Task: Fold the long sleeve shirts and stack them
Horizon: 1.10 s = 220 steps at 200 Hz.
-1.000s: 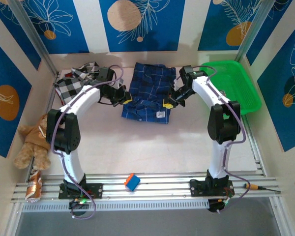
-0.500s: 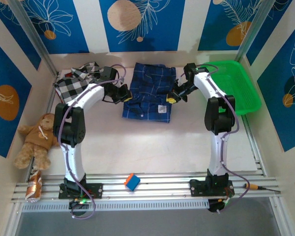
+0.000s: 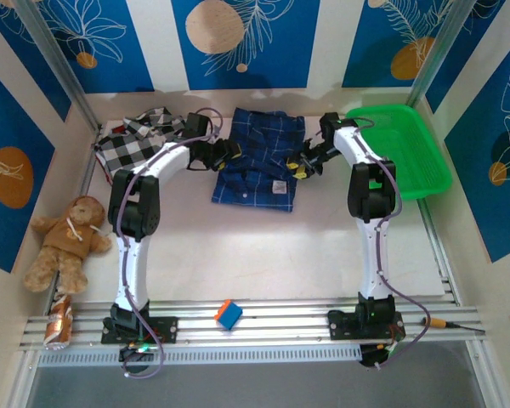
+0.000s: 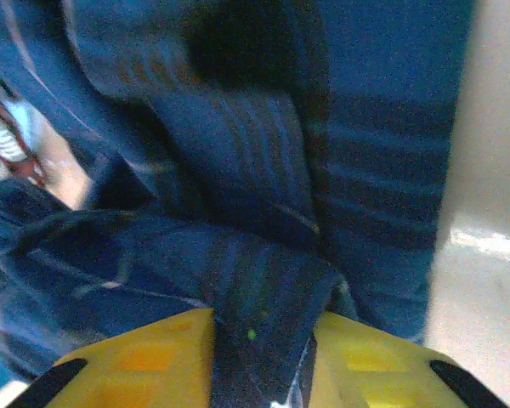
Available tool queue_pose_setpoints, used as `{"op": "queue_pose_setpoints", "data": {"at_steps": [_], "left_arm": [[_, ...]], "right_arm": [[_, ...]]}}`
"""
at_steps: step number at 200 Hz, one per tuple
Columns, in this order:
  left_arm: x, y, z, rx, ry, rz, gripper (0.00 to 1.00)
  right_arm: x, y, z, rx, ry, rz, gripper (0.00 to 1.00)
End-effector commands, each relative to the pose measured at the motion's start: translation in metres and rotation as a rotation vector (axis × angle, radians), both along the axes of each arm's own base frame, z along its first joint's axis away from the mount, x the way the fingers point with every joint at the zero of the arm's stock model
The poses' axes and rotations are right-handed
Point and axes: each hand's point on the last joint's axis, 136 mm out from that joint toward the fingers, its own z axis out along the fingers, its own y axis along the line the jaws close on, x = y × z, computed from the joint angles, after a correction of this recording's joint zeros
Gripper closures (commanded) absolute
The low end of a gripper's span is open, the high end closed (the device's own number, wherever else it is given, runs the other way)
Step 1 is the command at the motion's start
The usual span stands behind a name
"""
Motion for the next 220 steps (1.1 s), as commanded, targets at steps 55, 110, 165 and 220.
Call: {"op": "queue_pose_setpoints", "data": {"at_steps": [55,110,165,220], "left_arm": [[0.019,0.06,0.15,-0.059,-0.241,0.155,0.04],[-0.037,0.084,0.101,0.098,-0.082,0.131,0.04],[-0.08,0.039,0.019,0.196,0.056,0.014,0.79],[-0.052,-0.019,-0.024,0.221,0.055,-0.01,0.92]], "right_arm": [[0.026,-0.026,0.135,-0.016,-0.338,-0.083,0.44],[-0.051,0.028,0.109,-0.035,-0.268,0.067,0.49],[-0.073,0.106,0.033,-0.076,-0.159,0.192,0.73],[0.03,0.078,0.003,-0.112,-0.214,-0.039,0.77]]}}
